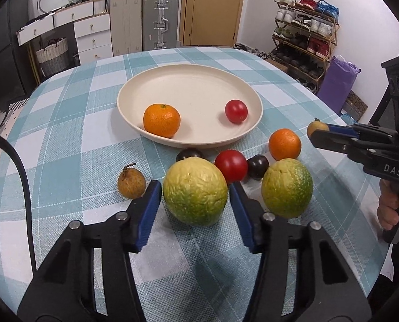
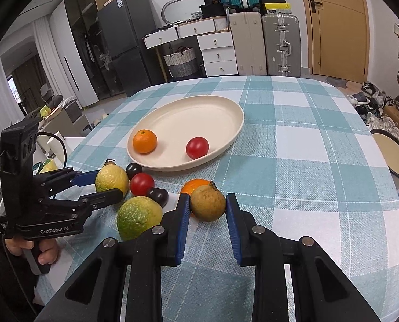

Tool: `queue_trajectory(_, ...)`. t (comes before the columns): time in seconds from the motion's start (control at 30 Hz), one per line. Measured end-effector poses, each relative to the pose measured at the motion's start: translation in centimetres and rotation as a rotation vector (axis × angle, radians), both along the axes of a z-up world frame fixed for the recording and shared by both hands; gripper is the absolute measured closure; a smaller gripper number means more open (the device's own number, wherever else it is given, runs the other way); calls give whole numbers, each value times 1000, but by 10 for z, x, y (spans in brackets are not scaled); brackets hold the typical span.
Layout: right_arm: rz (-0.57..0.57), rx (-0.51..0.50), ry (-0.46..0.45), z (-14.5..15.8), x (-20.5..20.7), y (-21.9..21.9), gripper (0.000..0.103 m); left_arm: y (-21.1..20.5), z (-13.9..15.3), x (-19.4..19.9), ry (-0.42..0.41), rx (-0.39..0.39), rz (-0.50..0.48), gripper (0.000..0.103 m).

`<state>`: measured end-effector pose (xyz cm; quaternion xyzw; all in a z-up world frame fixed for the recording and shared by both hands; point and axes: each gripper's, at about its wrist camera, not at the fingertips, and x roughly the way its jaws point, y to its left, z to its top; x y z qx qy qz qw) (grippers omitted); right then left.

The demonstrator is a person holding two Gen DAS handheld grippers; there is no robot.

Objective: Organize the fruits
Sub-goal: 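Grasp the large green citrus with the left gripper while the right tool lifts the pear, then carry the pear in the right tool while the left carries the green citrus over the plate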

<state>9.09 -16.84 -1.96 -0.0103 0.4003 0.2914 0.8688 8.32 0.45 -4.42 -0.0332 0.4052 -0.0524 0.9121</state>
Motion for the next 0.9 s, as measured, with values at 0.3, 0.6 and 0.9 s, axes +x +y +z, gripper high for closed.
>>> queue_trajectory(0.3,6,-2,-11,4,0,2,76,3,5,-7,-37,-32,-16,59)
queue_trajectory(0.6,19,-7,-31,11,1,10,75,6,19,-18,-102,-48,-6,59)
queue_trajectory(0.9,41,-9,-47,18,8,25,76,17,40,-19,-170,-47,29,59)
